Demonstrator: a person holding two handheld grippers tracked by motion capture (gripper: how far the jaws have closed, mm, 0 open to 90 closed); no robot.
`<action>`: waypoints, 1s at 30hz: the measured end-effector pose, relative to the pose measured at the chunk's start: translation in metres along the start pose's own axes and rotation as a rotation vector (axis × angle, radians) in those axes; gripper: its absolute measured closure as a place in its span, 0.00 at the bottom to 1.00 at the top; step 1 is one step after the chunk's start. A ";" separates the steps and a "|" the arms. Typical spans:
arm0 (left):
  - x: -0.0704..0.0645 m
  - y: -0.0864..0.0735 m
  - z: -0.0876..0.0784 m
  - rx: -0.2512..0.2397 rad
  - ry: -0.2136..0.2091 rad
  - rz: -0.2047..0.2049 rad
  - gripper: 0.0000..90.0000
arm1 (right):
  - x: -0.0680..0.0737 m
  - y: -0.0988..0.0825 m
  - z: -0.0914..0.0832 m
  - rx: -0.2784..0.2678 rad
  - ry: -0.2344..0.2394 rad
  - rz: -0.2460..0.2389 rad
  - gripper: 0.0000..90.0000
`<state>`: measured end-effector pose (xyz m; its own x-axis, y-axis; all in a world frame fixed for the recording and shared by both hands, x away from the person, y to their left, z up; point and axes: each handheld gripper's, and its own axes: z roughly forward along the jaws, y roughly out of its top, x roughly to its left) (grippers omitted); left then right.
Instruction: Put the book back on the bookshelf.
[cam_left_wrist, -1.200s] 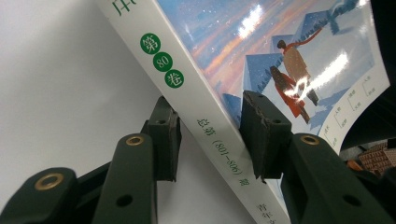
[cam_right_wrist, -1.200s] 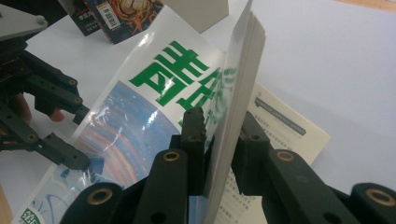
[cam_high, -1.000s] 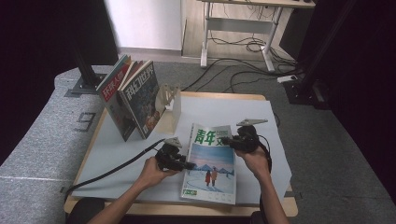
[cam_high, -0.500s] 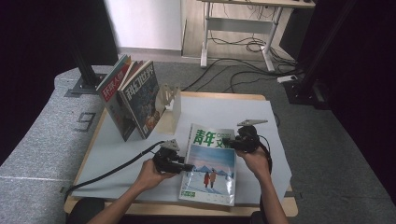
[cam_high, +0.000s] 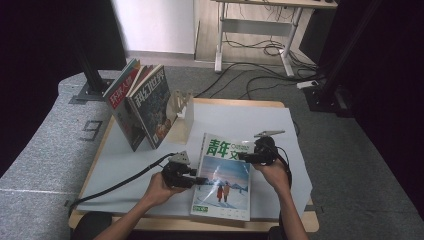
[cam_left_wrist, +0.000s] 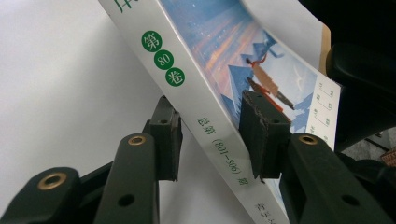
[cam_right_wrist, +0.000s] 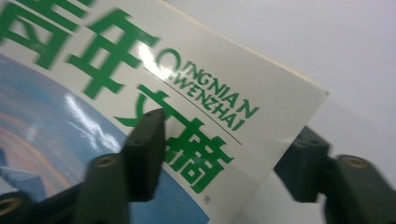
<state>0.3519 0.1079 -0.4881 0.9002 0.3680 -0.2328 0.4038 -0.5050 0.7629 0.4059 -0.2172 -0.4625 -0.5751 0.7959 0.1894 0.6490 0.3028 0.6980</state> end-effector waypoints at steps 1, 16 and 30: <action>0.000 0.000 0.000 0.000 -0.001 0.002 0.67 | -0.002 -0.001 0.002 0.005 0.004 0.008 0.33; 0.001 -0.003 -0.003 -0.015 -0.027 0.025 0.67 | -0.024 -0.015 0.028 0.015 0.232 0.121 0.14; 0.003 -0.005 -0.005 -0.021 -0.042 0.025 0.67 | -0.025 -0.013 0.018 -0.022 0.211 0.110 0.43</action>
<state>0.3518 0.1151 -0.4893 0.9162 0.3220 -0.2387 0.3780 -0.4965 0.7814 0.4208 -0.2311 -0.4884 -0.5946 0.6955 0.4034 0.7035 0.2071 0.6799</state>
